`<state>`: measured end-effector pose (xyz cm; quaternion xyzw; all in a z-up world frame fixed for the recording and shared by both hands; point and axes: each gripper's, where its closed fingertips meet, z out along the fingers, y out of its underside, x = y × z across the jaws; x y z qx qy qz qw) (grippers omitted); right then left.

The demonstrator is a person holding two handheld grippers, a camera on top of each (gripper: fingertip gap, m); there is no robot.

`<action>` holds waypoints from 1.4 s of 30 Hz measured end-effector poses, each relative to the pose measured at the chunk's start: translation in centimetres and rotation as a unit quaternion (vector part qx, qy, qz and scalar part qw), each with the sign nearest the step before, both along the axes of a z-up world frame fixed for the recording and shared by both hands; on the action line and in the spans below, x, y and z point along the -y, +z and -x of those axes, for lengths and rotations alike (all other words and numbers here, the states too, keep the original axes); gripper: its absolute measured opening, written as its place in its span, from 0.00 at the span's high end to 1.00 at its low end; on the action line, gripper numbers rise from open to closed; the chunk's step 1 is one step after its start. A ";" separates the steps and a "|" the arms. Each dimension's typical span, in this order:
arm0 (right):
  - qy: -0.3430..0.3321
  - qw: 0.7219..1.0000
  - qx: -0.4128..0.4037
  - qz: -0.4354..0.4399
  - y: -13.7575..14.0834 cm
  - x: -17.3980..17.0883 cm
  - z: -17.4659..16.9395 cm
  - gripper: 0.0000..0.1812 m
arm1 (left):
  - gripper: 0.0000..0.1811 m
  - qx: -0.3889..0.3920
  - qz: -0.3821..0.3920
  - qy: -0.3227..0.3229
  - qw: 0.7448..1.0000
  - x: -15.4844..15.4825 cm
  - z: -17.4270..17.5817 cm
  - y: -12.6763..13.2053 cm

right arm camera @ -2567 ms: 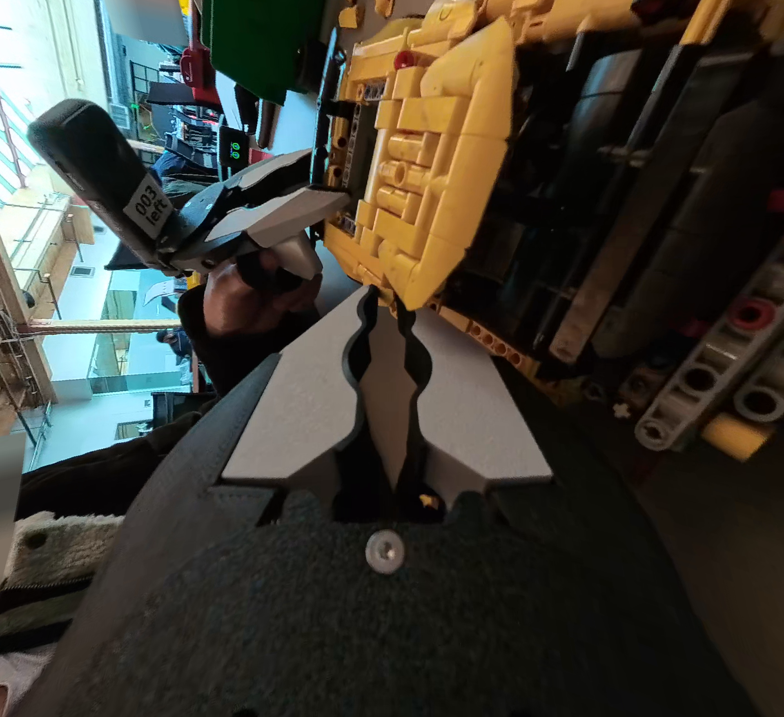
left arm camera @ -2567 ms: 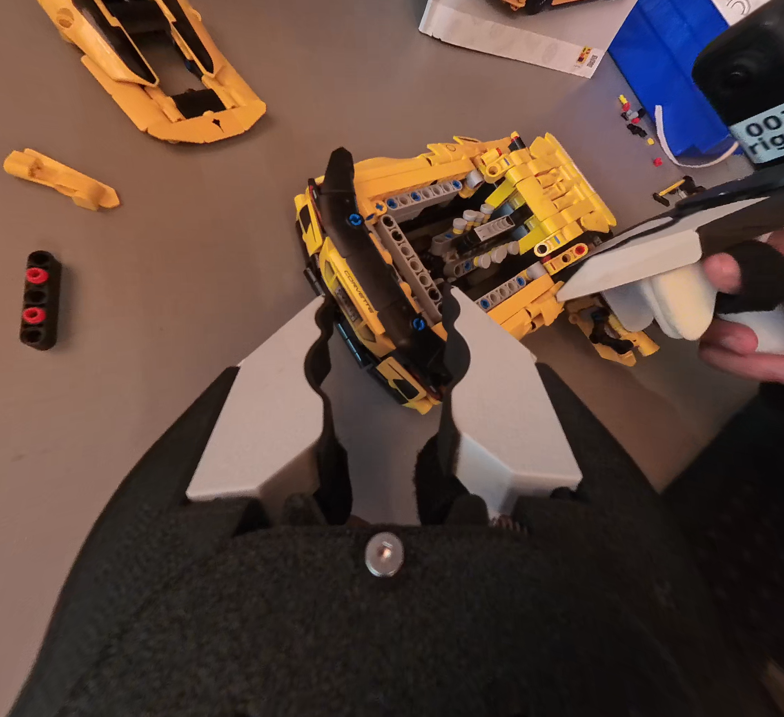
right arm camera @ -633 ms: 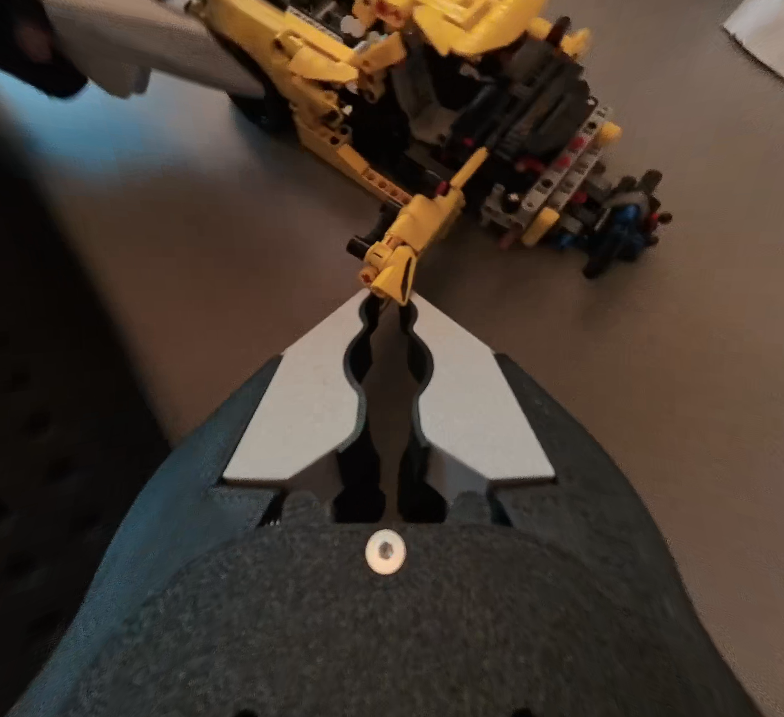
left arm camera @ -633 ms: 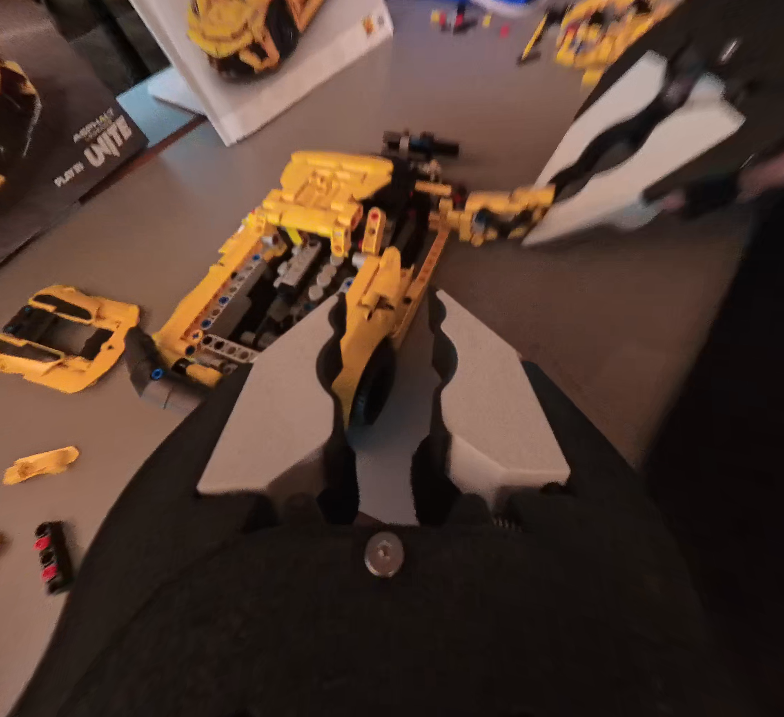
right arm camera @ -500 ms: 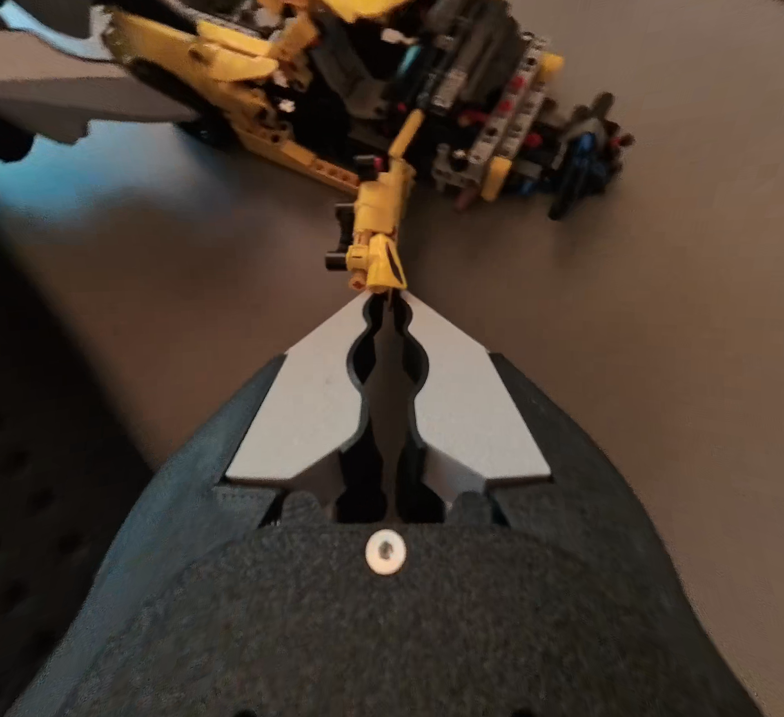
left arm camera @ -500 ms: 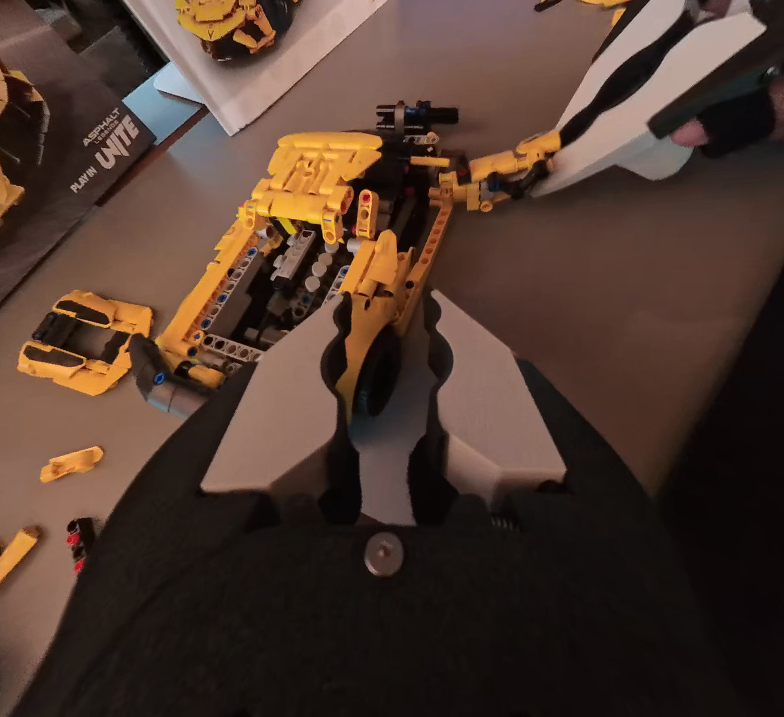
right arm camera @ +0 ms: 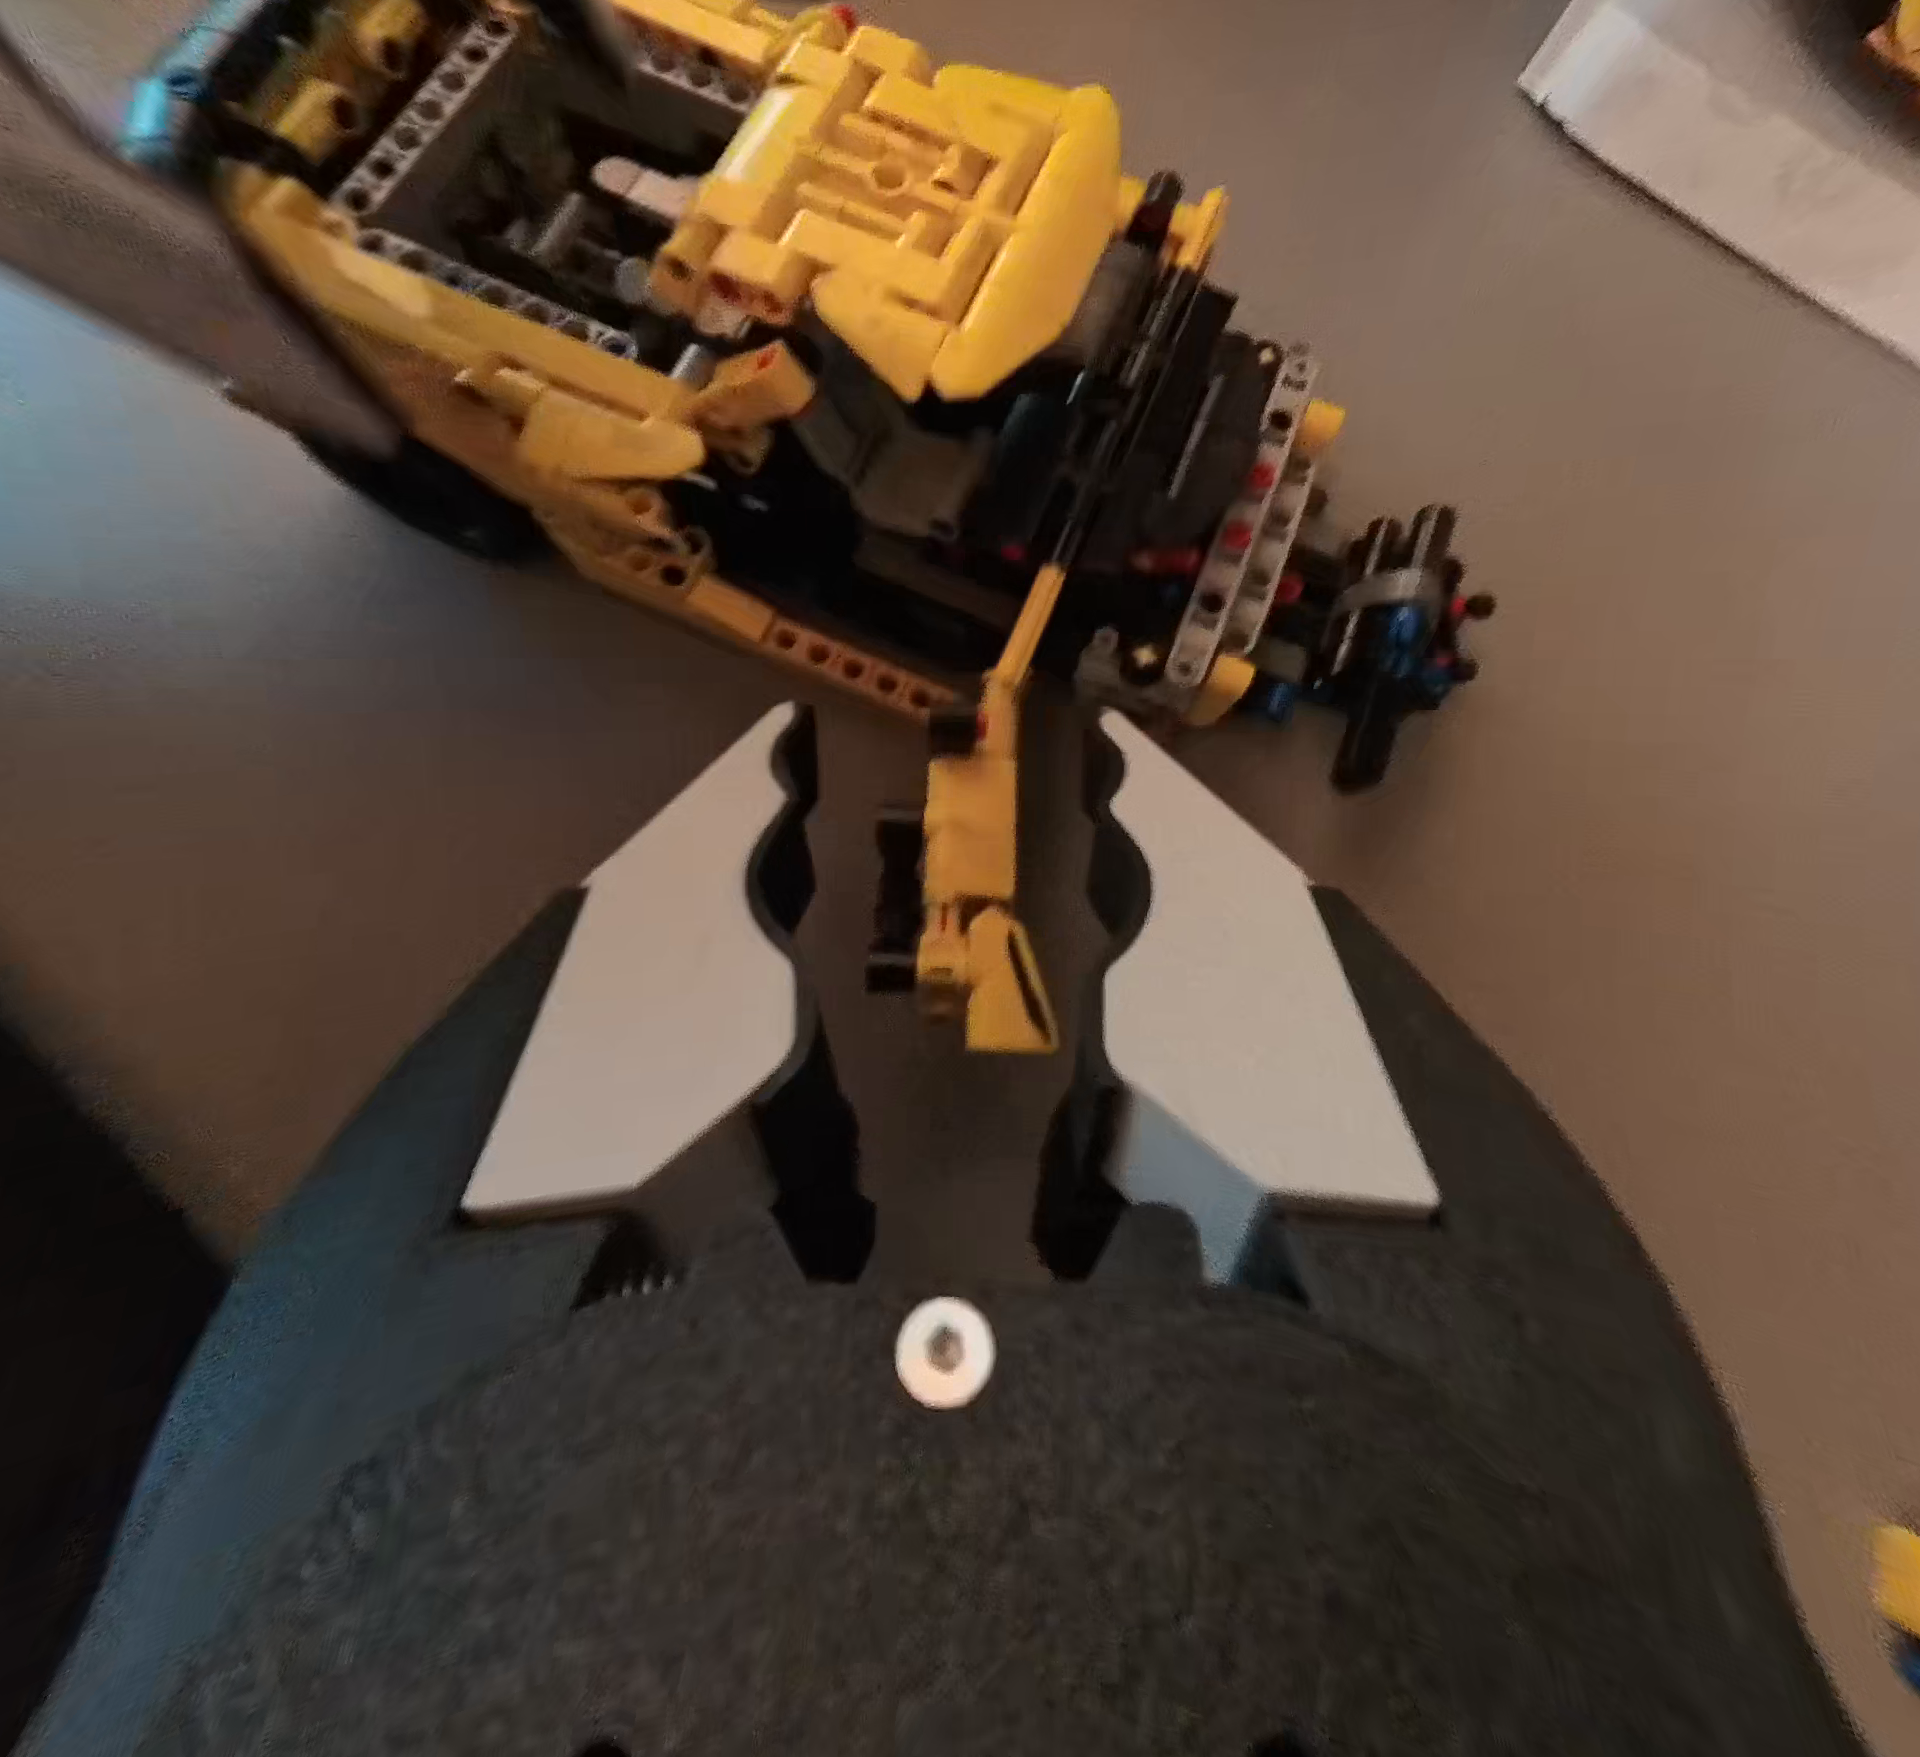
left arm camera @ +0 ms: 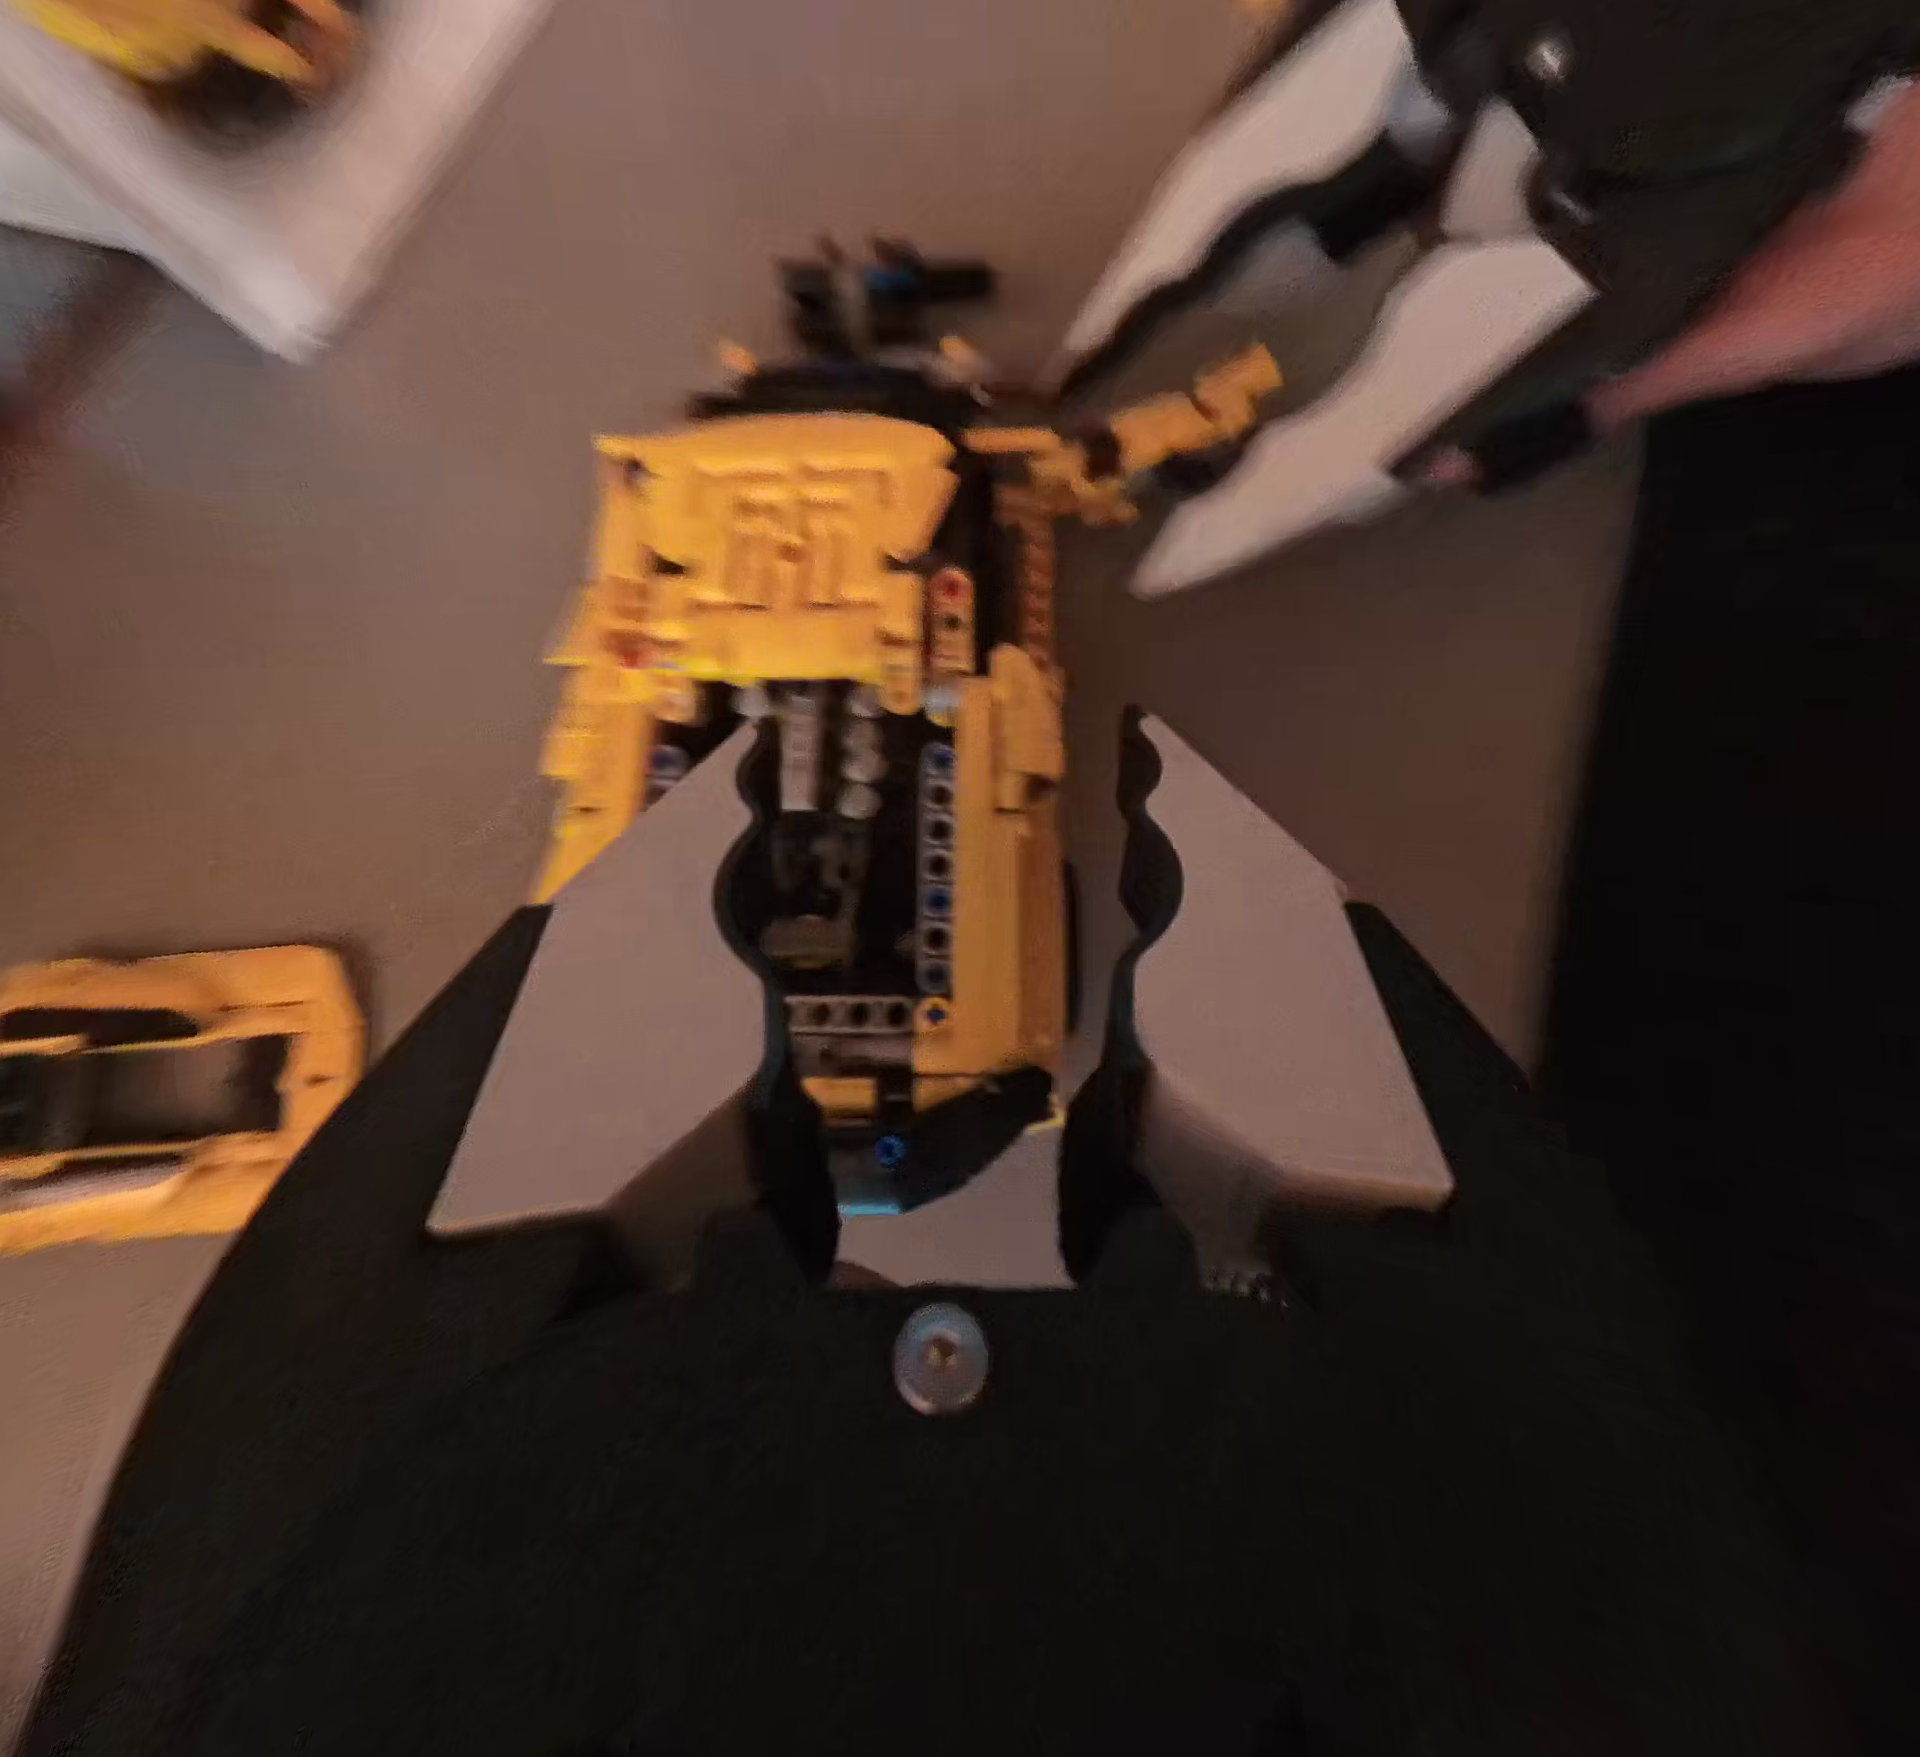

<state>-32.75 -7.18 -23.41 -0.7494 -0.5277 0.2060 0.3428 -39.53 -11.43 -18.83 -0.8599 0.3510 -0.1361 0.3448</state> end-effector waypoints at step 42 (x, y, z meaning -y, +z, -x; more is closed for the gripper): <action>-0.071 0.985 -0.138 0.077 2.6 -3.5 -1.7 0.97 | 0.81 -0.064 -0.057 0.010 0.996 -2.1 -2.8 -3.7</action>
